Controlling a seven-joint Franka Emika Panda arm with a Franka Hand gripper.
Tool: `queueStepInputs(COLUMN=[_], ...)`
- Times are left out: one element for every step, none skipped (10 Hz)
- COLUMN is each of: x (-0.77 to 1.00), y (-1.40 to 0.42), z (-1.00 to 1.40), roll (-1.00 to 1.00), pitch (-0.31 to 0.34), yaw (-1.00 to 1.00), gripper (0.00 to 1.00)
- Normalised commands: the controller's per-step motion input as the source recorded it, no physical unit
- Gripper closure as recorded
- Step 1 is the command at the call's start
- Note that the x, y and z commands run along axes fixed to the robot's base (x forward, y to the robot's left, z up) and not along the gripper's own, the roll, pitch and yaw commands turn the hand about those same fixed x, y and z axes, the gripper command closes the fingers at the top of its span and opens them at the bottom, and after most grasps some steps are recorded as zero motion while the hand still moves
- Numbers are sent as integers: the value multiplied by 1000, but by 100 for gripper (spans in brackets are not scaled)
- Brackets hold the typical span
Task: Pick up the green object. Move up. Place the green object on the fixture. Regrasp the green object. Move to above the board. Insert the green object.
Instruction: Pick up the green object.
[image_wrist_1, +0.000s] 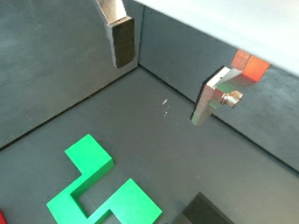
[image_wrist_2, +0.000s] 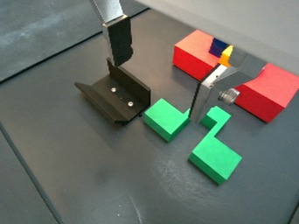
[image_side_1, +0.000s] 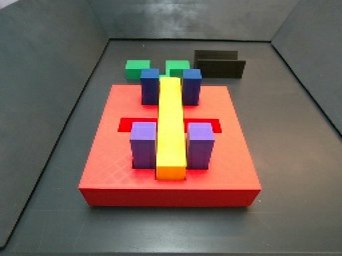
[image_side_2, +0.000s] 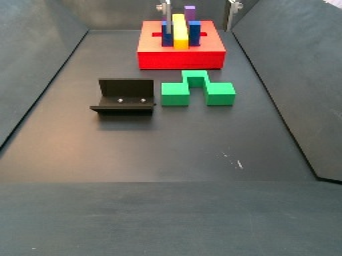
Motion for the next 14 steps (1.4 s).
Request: queueStepInputs(x=[40, 100, 134, 177, 217, 246, 323, 343, 297, 189, 31, 0, -269, -254], y=[0, 0, -26, -77, -131, -157, -211, -300, -323, -386, -480, -543, -566, -557], z=[0, -26, -49, -40, -34, -31, -29, -77, -174, -211, -357, -386, -406, -417], roll=[0, 0, 6, 14, 53, 71, 83, 144, 236, 259, 234, 161, 147, 169], pitch=[0, 13, 24, 7, 24, 23, 0, 19, 116, 114, 47, 0, -50, -56], yaw=[0, -37, -80, -91, -100, -106, -106, -149, -183, -146, -46, 0, 51, 151], gripper=[0, 0, 0, 0, 0, 0, 0, 0, 0, 0, 0, 0, 0, 0])
